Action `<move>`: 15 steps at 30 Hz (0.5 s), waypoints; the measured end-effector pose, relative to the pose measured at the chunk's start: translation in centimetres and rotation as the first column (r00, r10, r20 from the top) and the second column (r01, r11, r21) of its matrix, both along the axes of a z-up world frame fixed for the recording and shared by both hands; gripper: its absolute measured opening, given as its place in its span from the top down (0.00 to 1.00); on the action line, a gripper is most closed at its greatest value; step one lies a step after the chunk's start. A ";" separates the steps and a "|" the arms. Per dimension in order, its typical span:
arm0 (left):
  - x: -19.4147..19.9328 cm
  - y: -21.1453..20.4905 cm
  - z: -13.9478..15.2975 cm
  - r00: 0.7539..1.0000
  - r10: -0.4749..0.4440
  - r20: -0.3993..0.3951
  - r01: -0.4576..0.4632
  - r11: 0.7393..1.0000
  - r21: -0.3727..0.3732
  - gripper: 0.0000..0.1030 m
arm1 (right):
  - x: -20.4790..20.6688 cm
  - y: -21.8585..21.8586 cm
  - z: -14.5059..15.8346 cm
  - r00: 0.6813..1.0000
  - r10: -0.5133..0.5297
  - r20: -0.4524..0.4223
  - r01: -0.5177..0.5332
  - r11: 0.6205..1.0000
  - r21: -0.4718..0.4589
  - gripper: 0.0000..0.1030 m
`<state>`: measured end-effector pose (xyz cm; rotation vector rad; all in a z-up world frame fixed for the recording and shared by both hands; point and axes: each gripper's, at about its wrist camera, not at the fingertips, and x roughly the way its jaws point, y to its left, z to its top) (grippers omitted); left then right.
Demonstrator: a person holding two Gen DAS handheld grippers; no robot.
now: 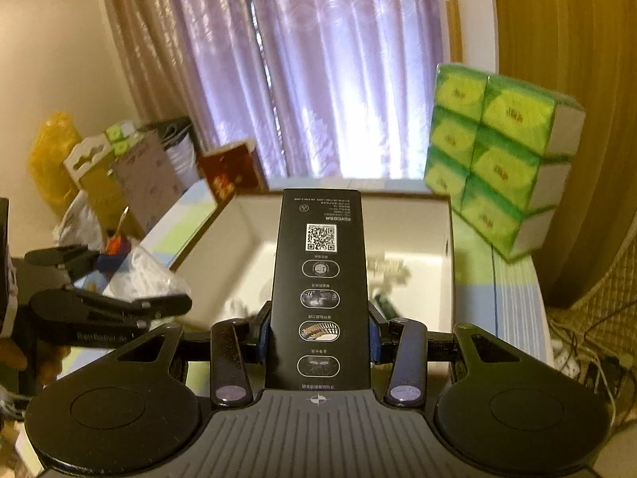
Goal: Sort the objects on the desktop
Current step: 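Lift and carry the floss case and FLYCO box with both tools over the box, then open left tool to drop floss case while right tool releases FLYCO box in box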
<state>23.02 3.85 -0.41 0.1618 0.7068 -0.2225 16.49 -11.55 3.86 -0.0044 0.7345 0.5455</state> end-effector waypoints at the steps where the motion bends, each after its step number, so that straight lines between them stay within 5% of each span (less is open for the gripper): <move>1: 0.7 0.0 0.0 1.000 0.001 -0.001 -0.001 1.000 0.003 0.19 | 0.8 0.3 0.1 1.000 -0.006 0.001 0.006 1.000 0.003 0.60; 15: 9.4 0.0 -3.5 0.996 -0.046 -0.072 0.055 0.990 0.127 0.19 | 8.9 3.9 -4.1 0.993 -0.032 -0.115 0.031 0.999 -0.011 0.60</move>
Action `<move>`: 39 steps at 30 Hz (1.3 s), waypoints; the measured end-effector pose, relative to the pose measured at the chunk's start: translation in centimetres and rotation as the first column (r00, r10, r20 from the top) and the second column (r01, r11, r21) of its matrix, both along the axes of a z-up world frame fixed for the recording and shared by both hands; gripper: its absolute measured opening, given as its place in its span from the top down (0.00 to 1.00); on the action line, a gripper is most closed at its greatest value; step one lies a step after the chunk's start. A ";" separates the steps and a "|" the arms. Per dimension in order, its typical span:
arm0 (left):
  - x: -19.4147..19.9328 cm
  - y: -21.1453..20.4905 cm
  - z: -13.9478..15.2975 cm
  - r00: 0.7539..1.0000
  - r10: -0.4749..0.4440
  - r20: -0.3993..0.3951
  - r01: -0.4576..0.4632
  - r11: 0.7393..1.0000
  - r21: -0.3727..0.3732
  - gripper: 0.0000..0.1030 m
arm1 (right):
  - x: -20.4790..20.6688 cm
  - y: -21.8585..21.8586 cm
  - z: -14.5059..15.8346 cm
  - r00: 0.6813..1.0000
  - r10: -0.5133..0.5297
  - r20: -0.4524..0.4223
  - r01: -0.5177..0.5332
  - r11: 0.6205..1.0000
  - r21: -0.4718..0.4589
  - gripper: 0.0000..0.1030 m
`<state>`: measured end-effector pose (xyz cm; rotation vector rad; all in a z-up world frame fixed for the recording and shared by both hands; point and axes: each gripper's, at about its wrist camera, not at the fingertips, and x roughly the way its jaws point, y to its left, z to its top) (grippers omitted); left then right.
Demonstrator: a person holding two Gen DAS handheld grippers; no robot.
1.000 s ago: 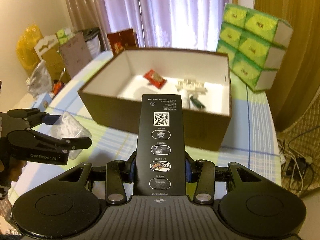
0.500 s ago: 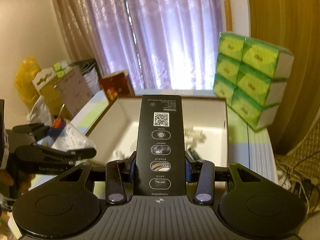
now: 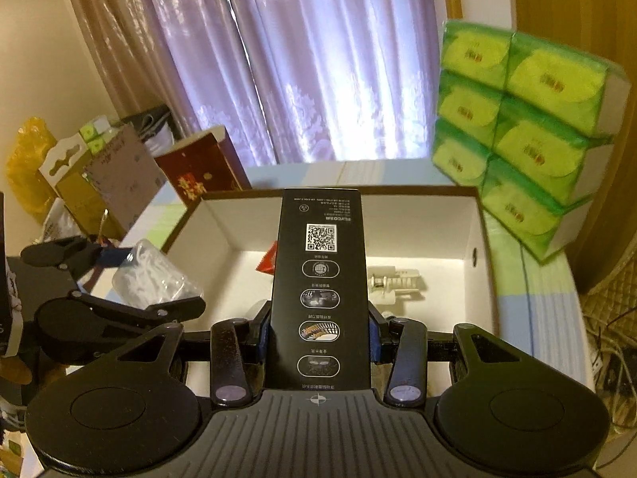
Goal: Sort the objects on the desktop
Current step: 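Open left tool to drop floss case while right tool releases FLYCO box in box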
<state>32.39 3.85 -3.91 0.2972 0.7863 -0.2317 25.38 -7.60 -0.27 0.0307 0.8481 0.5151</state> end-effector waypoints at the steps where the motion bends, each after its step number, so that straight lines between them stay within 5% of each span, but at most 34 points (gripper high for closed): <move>1: 0.5 0.0 -0.4 1.000 -0.005 -0.008 0.005 1.000 0.009 0.19 | 0.4 0.2 -0.4 1.000 0.002 -0.006 -0.002 1.000 -0.006 0.60; 19: 4.6 0.2 -3.6 0.998 -0.041 -0.048 0.045 0.994 0.100 0.19 | 4.1 2.0 -5.0 0.995 0.004 -0.095 -0.008 0.999 -0.041 0.60; 39: 5.6 0.5 -3.2 0.999 -0.021 -0.026 0.022 0.998 0.063 0.13 | 4.8 2.5 -6.0 0.992 -0.006 -0.127 0.001 0.999 -0.035 0.60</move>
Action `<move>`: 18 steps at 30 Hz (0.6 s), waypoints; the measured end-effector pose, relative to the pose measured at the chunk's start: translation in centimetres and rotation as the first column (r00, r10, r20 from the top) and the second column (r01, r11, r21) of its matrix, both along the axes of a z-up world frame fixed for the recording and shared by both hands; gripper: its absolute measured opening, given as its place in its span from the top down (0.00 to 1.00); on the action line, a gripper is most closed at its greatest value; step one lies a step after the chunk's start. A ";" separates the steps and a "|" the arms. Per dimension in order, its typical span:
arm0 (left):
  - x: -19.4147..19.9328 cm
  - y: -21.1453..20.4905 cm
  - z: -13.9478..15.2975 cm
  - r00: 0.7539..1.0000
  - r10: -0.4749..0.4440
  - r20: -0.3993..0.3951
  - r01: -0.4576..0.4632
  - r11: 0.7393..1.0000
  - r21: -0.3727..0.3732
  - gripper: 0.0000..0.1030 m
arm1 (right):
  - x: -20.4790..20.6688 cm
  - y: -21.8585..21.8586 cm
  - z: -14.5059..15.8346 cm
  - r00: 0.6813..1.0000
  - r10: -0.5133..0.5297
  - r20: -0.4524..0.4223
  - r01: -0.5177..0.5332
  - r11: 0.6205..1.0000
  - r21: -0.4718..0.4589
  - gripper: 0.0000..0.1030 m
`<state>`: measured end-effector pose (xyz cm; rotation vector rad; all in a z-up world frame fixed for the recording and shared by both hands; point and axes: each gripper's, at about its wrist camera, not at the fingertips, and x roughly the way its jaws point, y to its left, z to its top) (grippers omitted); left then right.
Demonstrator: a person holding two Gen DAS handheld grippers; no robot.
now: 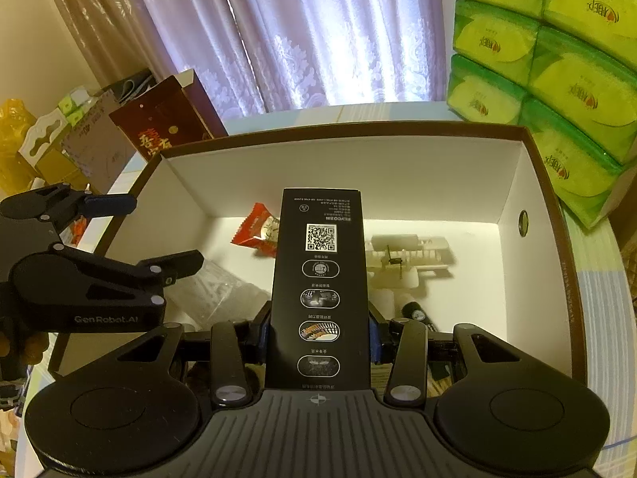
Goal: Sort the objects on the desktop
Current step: 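Open left tool to drop floss case while right tool releases FLYCO box in box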
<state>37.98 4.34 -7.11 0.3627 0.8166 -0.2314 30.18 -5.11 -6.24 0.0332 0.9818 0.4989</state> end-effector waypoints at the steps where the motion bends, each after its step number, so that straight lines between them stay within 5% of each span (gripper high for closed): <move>1: 0.0 0.0 0.1 1.000 0.004 -0.001 -0.004 1.000 -0.003 0.13 | 0.1 0.0 0.0 1.000 0.000 0.000 0.000 1.000 -0.001 0.60; 5: -0.3 0.3 0.2 1.000 0.017 -0.010 -0.018 0.999 -0.028 0.13 | 0.2 0.2 -0.2 1.000 0.011 0.024 -0.011 1.000 0.010 0.59; 7: -0.4 0.5 0.4 0.999 0.029 -0.016 -0.030 0.998 -0.046 0.13 | 0.2 0.2 0.0 0.999 0.015 0.047 -0.015 1.000 0.009 0.31; 8: -0.6 0.6 0.4 0.999 0.036 -0.018 -0.037 0.998 -0.053 0.13 | 0.0 0.2 0.3 0.997 0.015 0.082 -0.016 1.000 0.012 0.27; 18: -2.9 1.6 2.1 0.992 0.116 -0.045 -0.121 0.979 -0.164 0.09 | -1.9 -1.3 1.6 0.992 0.034 0.122 -0.030 0.999 -0.028 0.10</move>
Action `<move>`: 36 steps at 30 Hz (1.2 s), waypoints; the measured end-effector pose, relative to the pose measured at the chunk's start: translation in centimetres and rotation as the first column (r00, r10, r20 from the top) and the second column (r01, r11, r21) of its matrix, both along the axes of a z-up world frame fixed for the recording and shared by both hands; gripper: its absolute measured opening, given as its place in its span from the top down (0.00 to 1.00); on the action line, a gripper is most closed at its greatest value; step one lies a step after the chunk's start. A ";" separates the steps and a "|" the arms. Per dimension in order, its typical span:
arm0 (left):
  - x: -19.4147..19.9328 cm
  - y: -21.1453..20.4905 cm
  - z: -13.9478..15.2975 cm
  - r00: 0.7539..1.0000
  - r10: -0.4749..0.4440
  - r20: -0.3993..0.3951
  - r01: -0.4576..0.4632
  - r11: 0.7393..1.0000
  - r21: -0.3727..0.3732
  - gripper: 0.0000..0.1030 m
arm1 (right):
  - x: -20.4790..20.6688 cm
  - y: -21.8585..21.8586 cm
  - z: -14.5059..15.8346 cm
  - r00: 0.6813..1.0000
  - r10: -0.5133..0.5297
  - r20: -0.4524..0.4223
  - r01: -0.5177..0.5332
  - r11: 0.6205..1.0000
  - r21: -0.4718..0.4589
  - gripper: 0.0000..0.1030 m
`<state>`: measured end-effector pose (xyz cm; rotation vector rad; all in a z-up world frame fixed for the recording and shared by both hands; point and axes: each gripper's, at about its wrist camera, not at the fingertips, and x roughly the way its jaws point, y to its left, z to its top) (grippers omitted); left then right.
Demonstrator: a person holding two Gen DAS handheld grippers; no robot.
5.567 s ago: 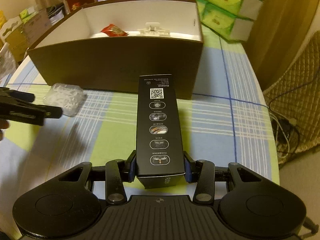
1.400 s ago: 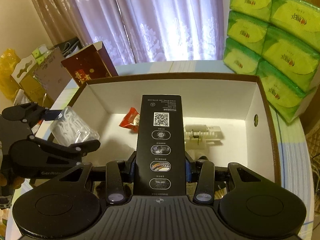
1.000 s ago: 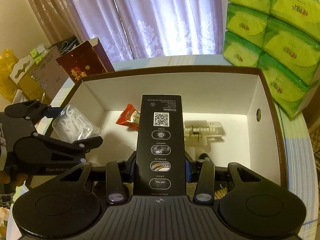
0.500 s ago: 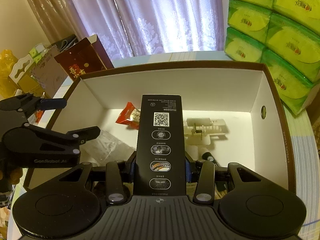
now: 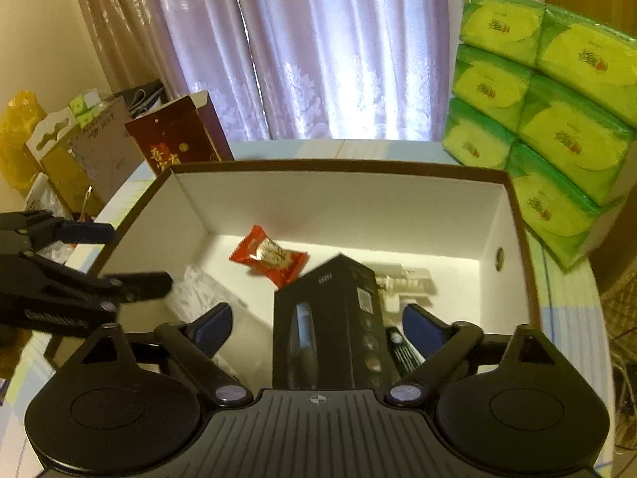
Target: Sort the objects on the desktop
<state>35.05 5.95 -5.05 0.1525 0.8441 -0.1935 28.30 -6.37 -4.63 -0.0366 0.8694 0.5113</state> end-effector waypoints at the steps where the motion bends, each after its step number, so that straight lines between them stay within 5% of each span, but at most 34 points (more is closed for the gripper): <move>1: -0.4 0.1 0.2 1.000 0.015 0.000 -0.015 1.000 -0.006 0.08 | -0.2 -0.1 0.0 1.000 -0.002 -0.003 0.002 1.000 -0.012 0.08; 23: -9.4 0.0 4.1 0.981 0.191 0.043 -0.187 0.980 -0.073 0.01 | -8.4 -2.1 2.7 0.987 -0.100 0.124 0.113 0.989 -0.100 0.02; 36: -15.0 -2.0 7.1 0.973 0.196 0.121 -0.192 0.980 -0.046 0.01 | -13.2 -3.2 5.2 0.977 -0.106 0.184 0.128 0.985 -0.114 0.02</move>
